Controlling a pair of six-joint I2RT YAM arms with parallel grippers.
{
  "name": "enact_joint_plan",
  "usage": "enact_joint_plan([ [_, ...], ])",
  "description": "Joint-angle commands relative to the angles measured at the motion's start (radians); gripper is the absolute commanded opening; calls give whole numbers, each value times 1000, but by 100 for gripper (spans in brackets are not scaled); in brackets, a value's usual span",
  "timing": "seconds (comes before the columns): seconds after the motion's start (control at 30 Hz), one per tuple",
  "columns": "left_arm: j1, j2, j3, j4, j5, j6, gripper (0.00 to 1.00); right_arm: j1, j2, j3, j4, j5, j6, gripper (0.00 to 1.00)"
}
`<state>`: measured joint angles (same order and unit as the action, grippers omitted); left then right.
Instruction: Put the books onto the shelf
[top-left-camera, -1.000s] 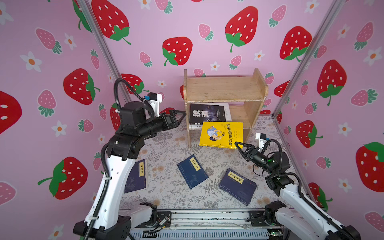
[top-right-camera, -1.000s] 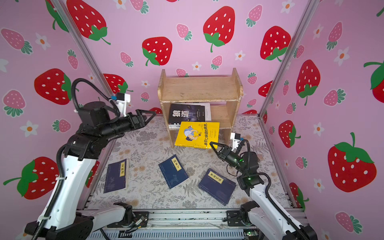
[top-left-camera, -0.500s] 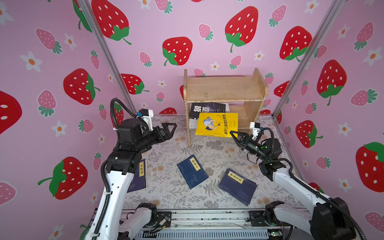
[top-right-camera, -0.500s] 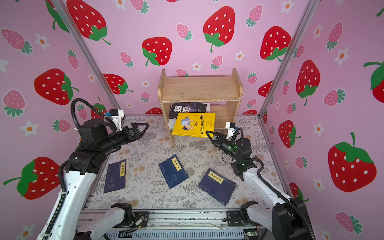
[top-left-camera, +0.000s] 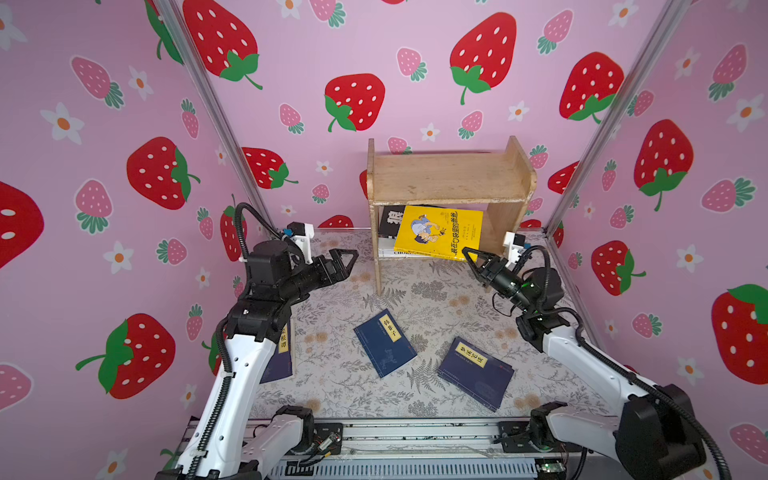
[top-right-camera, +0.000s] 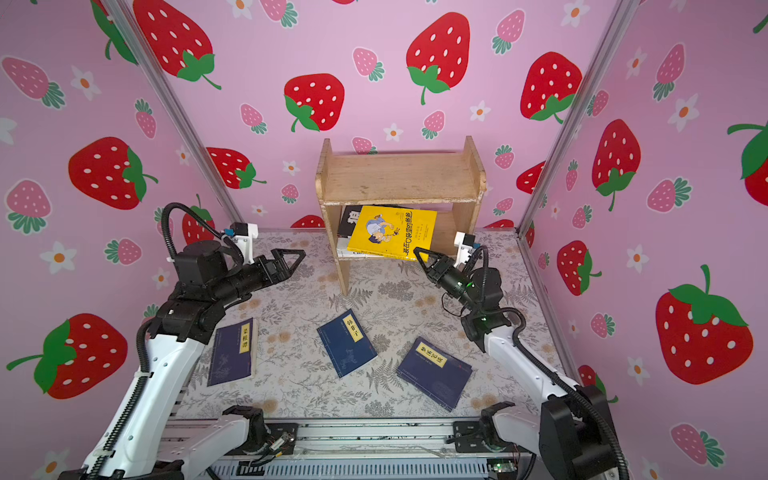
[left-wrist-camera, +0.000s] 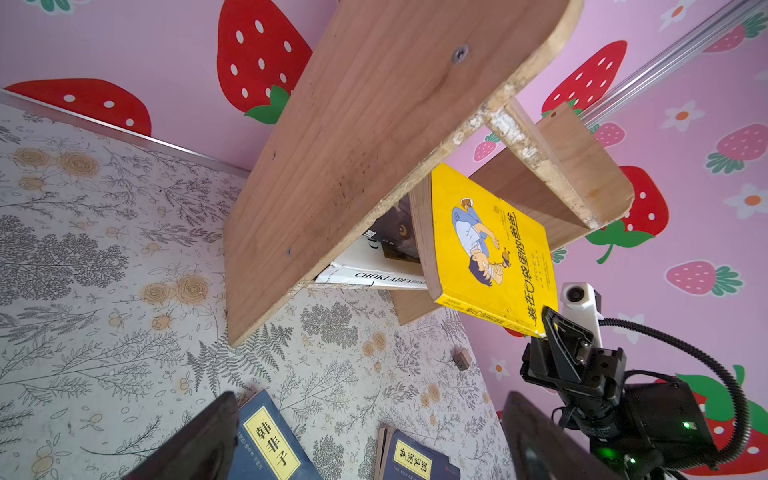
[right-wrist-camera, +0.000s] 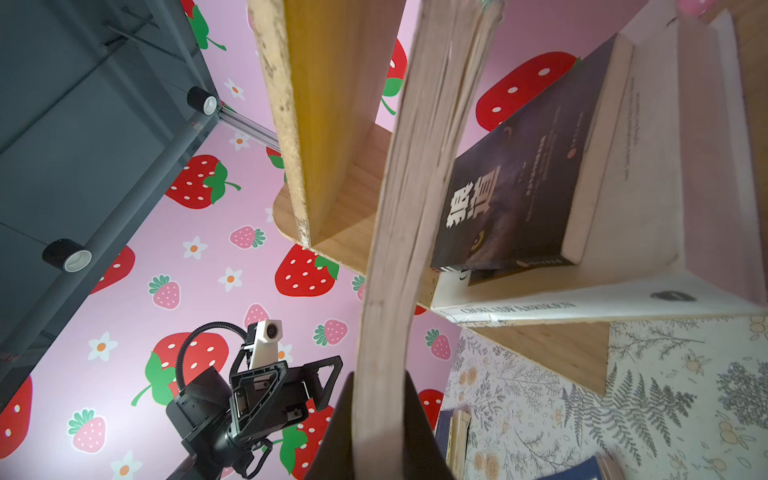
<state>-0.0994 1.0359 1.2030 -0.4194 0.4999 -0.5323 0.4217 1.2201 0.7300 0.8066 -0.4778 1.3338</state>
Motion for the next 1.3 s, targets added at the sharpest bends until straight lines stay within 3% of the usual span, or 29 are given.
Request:
enact_joint_plan([
  [0.0, 7, 14, -15, 63, 26, -17, 99, 10, 49, 66, 155, 62, -19, 5],
  [0.57, 11, 66, -60, 136, 56, -61, 100, 97, 308, 285, 134, 165, -142, 6],
  [0.87, 12, 66, -79, 142, 63, -70, 100, 106, 368, 341, 96, 147, -165, 7],
  [1.1, 14, 66, -81, 139, 65, -69, 100, 106, 376, 342, 35, 176, -176, 20],
  [1.27, 15, 66, -83, 140, 66, -67, 100, 104, 369, 346, -31, 180, -191, 18],
])
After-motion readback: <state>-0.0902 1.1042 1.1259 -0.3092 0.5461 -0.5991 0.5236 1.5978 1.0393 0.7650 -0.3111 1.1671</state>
